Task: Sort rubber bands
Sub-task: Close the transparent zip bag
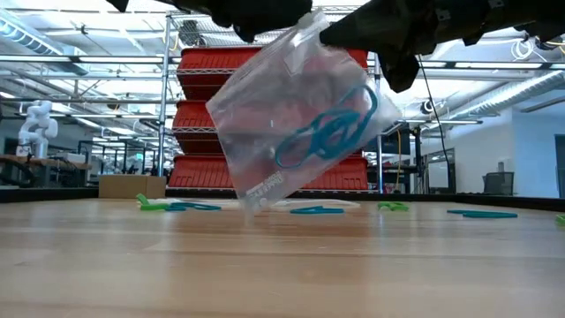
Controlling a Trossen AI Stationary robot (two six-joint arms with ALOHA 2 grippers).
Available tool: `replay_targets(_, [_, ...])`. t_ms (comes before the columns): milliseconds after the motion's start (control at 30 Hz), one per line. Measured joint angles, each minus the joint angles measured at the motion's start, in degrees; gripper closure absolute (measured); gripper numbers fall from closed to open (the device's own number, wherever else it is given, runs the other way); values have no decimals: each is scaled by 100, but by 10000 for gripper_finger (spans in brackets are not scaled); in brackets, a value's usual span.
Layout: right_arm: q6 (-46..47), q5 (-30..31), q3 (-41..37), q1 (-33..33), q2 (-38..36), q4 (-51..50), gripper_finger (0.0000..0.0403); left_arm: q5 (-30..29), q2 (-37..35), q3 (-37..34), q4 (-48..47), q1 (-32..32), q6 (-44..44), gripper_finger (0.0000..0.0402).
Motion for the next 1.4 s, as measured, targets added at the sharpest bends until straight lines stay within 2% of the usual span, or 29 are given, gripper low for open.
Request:
replay_targets(200, [-167, -18, 0, 4, 0, -7, 403, 98, 4, 0, -204, -4, -229, 289])
replay_targets(500, [-335, -138, 0, 2, 0, -54, 403, 387, 4, 2, -159, -4, -306, 300])
replay_targets(600, [-360, -141, 0, 2, 0, -54, 403, 417, 4, 2, -171, -4, -304, 325])
replay_targets(733, [-350, -141, 0, 2, 0, -55, 403, 418, 4, 2, -167, 2, -302, 382])
replay_targets(933, [-203, -327, 0, 0, 0, -67, 400, 503, 4, 2, -283, 11, -302, 390])
replay_targets(1067, [-208, -327, 0, 0, 0, -96, 368, 505, 4, 2, -366, 11, -304, 392])
replay_targets(1267, [-306, -453, 0, 0, -34, -92, 286, 501, 4, 2, -468, 11, -303, 394])
replay_targets(1400, [-319, -478, 4, -3, -90, -94, 246, 498, 4, 2, -479, 11, -302, 394])
